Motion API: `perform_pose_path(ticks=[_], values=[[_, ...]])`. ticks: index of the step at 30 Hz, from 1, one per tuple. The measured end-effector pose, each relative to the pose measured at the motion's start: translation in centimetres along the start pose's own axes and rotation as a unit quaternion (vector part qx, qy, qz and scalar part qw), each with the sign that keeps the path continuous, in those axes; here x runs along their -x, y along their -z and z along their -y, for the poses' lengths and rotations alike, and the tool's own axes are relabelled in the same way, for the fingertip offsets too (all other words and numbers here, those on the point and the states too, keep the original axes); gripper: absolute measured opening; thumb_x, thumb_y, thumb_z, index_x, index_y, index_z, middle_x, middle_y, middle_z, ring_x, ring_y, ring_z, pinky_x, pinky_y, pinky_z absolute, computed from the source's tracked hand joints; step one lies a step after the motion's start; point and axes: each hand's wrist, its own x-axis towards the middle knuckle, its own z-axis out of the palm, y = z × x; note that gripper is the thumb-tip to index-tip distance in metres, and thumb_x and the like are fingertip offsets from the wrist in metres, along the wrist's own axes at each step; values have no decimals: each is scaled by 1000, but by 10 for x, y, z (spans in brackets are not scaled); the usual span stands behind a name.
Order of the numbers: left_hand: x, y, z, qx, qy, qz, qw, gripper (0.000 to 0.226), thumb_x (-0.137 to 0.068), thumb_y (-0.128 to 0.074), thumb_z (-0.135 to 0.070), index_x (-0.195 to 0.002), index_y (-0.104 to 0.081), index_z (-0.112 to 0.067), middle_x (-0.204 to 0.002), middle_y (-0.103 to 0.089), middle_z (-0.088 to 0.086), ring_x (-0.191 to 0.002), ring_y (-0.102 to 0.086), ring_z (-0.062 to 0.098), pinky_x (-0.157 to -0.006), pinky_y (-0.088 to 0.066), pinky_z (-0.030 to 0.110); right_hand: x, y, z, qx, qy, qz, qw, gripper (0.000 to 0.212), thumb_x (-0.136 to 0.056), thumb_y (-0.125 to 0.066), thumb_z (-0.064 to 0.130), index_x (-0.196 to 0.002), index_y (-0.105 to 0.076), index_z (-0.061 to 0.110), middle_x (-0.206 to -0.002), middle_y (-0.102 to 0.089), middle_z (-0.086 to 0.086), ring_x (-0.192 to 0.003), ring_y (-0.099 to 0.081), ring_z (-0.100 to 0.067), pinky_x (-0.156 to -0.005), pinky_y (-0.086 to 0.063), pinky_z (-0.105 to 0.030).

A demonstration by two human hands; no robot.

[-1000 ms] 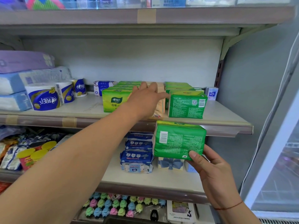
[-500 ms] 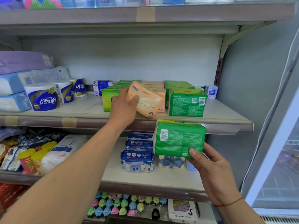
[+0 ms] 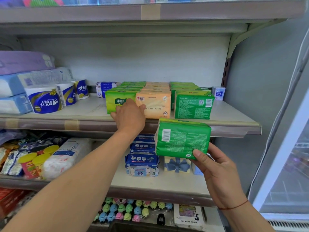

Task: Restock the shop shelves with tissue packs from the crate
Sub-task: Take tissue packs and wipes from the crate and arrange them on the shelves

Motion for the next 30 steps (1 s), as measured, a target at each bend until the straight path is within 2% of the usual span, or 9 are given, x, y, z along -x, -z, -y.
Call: perform_pose_path(ticks=[2,4,10,19,22,25,27,28,30], values=[[-1,6,-3,14,-59,25,998,67,-92,-63,-53,-146,-34,-26,-134,-54,11,-124,-52,34,-102,-38,52,1,1,-1,-1,-2,-1,1000,50,-81,-69,3,-131,-66,5,-119,-75,-12,-106,-73,-31,-86,-60,-31],[-4,9,-6,-36,-122,58,990,82,-86,-67,-62,-153,-23,-43,-144,-41,11,-128,-48,35,-105,-40,52,1,2,0,-3,-2,-2,1000,49,-81,-69,3,-129,-67,6,-118,-75,-13,-105,-74,-30,-84,-60,-29],[-10,1,-21,-64,-141,32,987,62,-84,-74,-57,-136,-46,-37,-133,-40,12,-104,-59,35,-93,-52,44,1,2,1,-3,2,-4,1000,50,-79,-70,4,-129,-67,5,-117,-75,-15,-102,-74,-28,-83,-60,-29],[-13,-6,-16,-63,-151,39,986,65,-83,-72,-61,-137,-45,-39,-132,-39,11,-104,-59,33,-84,-57,43,-2,3,0,0,3,-8,1000,54,-76,-74,8,-130,-67,7,-120,-75,-13,-108,-72,-31,-86,-60,-30],[-6,9,-15,-71,-148,32,986,69,-86,-65,-66,-145,-41,-38,-135,-42,12,-115,-54,33,-91,-53,45,-1,-1,4,3,5,-6,1000,55,-75,-76,11,-129,-67,7,-120,-75,-13,-109,-72,-32,-86,-60,-31],[29,35,-15,35,-115,-15,993,58,-98,-47,-63,-142,-47,-26,-131,-50,8,-120,-51,29,-96,-47,43,-1,-2,7,7,13,0,1000,59,-73,-78,16,-130,-66,8,-120,-75,-12,-112,-71,-33,-90,-60,-34],[62,50,-13,136,-24,67,988,62,-99,-35,-70,-125,-60,-20,-116,-61,3,-106,-58,25,-86,-47,40,1,-3,9,8,35,3,999,60,-73,-78,13,-131,-65,9,-121,-74,-11,-115,-69,-33,-95,-58,-38],[77,56,-11,212,52,156,963,70,-95,-33,-76,-117,-66,-18,-109,-67,3,-96,-60,24,-80,-47,39,2,-3,10,18,55,7,998,60,-72,-79,10,-131,-64,9,-123,-73,-10,-118,-68,-32,-97,-57,-40],[99,70,-6,359,193,361,839,86,-84,-37,-88,-113,-73,-16,-105,-74,13,-79,-64,26,-67,-52,35,4,-2,14,54,100,29,993,59,-73,-78,-5,-128,-61,8,-125,-72,-7,-121,-66,-27,-97,-56,-37]])
